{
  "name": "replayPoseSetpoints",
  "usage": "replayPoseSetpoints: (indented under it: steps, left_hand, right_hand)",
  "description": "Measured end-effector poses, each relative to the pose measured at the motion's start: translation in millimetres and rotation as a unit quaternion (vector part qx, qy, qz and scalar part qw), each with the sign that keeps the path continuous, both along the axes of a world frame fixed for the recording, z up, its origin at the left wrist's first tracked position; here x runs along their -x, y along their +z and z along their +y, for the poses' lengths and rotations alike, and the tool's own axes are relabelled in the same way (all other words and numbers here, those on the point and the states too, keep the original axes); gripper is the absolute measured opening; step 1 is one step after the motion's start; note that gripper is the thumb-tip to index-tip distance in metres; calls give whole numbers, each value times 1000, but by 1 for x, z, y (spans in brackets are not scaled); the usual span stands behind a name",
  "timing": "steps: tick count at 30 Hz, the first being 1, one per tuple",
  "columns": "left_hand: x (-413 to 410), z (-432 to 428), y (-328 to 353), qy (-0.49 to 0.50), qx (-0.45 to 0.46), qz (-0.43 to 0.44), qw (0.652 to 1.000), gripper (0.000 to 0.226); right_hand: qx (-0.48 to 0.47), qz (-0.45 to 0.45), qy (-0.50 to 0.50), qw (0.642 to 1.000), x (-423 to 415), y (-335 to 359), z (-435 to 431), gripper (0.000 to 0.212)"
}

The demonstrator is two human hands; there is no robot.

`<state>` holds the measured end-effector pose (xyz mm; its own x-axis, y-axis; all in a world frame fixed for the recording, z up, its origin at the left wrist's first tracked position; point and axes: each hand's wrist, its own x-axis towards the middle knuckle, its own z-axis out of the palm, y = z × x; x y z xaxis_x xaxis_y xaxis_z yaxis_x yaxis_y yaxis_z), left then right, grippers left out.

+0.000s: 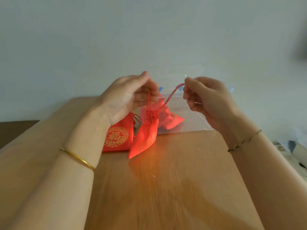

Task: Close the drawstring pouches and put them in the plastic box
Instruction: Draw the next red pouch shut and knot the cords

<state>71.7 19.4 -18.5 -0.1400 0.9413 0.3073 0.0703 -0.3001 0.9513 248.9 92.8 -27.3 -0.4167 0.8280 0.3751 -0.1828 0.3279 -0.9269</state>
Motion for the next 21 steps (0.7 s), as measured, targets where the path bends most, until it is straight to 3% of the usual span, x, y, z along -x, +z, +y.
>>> replayPoseSetpoints:
  steps: [2,5,9,12,16,21]
  left_hand:
    - [-7,0,-1,-3,16,38,999,23]
    - [-8,0,-3,7,21,88,996,35]
    - [-8,3,-5,36,19,132,990,20]
    - [-6,4,-4,19,22,92,995,18]
    - [-4,4,-4,-10,24,36,999,22]
    - [-7,6,-4,-27,20,-27,999,19]
  right_hand:
    - [-51,-16,6,999,12,14,-4,28]
    - [-107,-41,11,993,27,25,-9,28]
    - [-101,-16,45,994,41,21,-9,28]
    - [-40,-34,45,998,43,10,-1,35]
    - [-70,-126,43,989,36,-7,2,36]
    - [-79,-116,52,989,37,-11,-5,33]
